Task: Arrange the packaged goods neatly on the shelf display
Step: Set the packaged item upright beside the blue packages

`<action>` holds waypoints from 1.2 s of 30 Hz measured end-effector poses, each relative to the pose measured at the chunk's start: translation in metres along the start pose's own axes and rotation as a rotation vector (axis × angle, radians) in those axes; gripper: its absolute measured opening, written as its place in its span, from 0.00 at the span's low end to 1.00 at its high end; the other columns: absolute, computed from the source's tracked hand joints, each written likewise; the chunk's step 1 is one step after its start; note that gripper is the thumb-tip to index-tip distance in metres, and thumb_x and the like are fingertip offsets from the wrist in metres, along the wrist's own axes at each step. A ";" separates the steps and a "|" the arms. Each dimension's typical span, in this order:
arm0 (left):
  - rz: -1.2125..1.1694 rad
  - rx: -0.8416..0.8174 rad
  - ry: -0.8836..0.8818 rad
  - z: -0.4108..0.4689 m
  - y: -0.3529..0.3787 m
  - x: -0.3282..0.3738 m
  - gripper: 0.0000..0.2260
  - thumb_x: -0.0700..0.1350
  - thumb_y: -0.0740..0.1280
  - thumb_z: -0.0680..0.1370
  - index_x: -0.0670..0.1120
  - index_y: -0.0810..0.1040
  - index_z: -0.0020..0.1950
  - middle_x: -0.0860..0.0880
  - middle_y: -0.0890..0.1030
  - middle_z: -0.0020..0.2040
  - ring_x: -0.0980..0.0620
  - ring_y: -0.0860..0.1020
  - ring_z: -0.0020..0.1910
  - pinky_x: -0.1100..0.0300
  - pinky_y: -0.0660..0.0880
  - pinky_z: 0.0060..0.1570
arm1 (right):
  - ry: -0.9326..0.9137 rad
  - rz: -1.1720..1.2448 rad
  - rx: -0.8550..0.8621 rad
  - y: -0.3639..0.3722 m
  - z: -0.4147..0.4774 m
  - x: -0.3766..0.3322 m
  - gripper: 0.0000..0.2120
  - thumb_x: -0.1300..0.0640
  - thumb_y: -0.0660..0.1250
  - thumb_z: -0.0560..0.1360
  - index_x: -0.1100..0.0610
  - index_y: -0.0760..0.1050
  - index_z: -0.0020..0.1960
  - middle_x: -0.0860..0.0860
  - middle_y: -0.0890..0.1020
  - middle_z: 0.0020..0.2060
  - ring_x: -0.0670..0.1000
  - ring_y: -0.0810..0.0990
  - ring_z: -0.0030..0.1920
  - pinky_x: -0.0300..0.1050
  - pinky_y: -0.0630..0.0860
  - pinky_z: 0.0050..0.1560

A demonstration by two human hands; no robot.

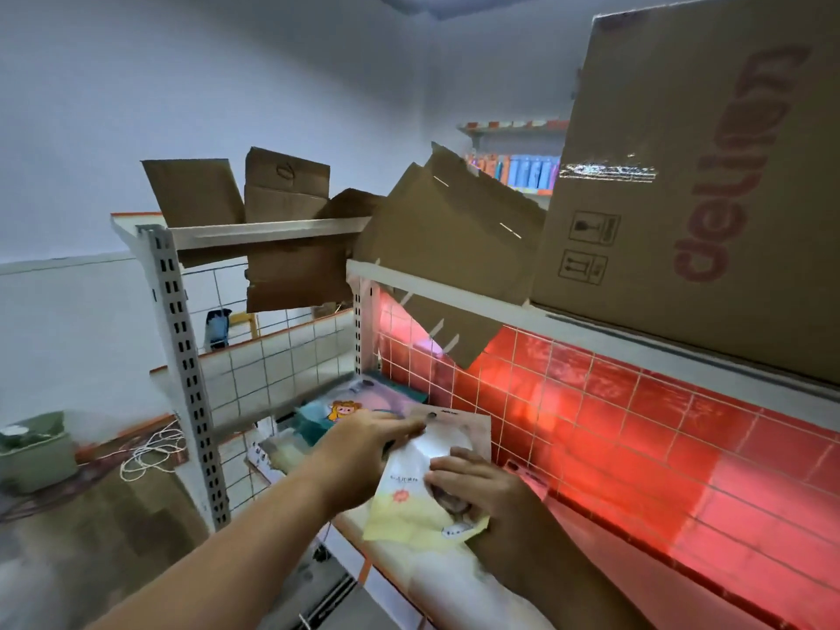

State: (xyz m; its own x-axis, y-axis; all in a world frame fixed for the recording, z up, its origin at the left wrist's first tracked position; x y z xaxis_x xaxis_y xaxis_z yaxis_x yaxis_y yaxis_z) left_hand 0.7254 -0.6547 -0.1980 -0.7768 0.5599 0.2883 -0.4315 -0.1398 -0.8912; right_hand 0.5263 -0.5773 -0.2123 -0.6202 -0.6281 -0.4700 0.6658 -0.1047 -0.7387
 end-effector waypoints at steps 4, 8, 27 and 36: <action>-0.037 -0.109 0.080 0.026 0.020 -0.044 0.24 0.39 0.62 0.82 0.60 0.72 0.75 0.58 0.74 0.72 0.57 0.71 0.69 0.70 0.65 0.65 | 0.142 -0.051 -0.037 0.032 0.018 0.019 0.31 0.67 0.65 0.67 0.45 0.78 0.67 0.36 0.75 0.67 0.41 0.67 0.73 0.47 0.69 0.71; -0.033 -0.249 0.133 0.051 0.047 -0.090 0.27 0.40 0.61 0.81 0.69 0.69 0.73 0.56 0.74 0.72 0.53 0.75 0.64 0.68 0.67 0.52 | 0.278 -0.105 -0.038 0.060 0.029 0.027 0.30 0.64 0.66 0.71 0.41 0.75 0.69 0.34 0.72 0.69 0.37 0.60 0.75 0.41 0.65 0.73; 0.033 -0.422 0.240 0.140 0.107 -0.111 0.14 0.44 0.57 0.83 0.56 0.79 0.60 0.52 0.82 0.59 0.58 0.77 0.48 0.60 0.73 0.48 | 0.369 -0.335 -0.128 0.103 0.059 0.101 0.29 0.59 0.70 0.77 0.43 0.69 0.74 0.43 0.68 0.75 0.49 0.66 0.75 0.40 0.69 0.69; 0.176 -0.426 0.420 0.163 0.146 -0.118 0.17 0.49 0.55 0.81 0.50 0.78 0.64 0.48 0.84 0.53 0.51 0.81 0.48 0.58 0.76 0.50 | 0.396 -0.209 -0.190 0.112 0.076 0.133 0.22 0.61 0.68 0.77 0.48 0.74 0.69 0.43 0.75 0.67 0.45 0.72 0.66 0.47 0.72 0.68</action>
State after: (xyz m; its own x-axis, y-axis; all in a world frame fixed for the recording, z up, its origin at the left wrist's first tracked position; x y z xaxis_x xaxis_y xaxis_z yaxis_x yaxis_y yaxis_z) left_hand 0.6794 -0.8746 -0.3053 -0.5358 0.8435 0.0390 -0.0249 0.0304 -0.9992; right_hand 0.5497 -0.7316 -0.3207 -0.8675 -0.2627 -0.4223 0.4451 -0.0312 -0.8949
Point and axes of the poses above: each hand's wrist, its own z-axis towards the middle knuckle, its own y-axis out of the palm, x = y × z, the point moved 3 cm from there along z, towards the middle knuckle
